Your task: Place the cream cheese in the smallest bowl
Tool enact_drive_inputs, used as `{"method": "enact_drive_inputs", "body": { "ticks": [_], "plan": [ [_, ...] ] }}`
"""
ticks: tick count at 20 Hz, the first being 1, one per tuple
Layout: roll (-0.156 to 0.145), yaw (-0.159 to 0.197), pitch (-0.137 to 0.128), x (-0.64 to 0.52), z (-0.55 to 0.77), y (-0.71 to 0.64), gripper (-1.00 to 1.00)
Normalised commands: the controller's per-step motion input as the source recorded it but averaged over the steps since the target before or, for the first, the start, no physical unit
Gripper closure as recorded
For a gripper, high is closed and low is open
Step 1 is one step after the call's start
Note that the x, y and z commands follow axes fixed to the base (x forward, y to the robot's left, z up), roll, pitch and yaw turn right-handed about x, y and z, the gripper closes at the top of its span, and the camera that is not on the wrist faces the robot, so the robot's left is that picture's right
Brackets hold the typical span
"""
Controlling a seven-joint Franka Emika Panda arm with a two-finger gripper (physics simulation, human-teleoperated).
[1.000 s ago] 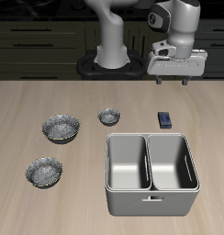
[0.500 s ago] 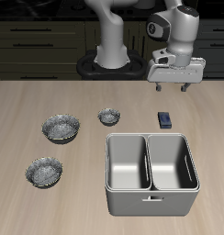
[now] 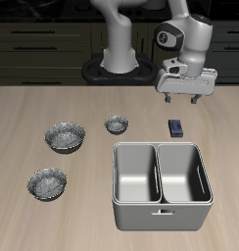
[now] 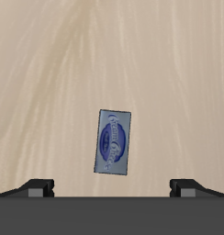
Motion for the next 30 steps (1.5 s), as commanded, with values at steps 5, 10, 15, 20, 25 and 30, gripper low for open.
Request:
{"method": "enact_drive_inputs", "body": {
  "ticks": [5,10,15,20,25,30],
  "plan": [
    [-0.022,-0.016,-0.003,0.02,-0.2,-0.01,-1.0],
    [-0.001,0.001,0.019,0.04,-0.18,0.01,-1.0],
    [0.002,-0.009,0.03,0.0,-0.2,-0.04,-1.0],
    [-0.006,-0.006,0.01,0.03,-0.1,-0.03,-1.0],
    [-0.006,-0.018,0.011,0.09,-0.05,-0.12,-1.0],
    [-0.003,-0.017,0.01,0.05,-0.08,-0.08,-1.0]
  ]
}}
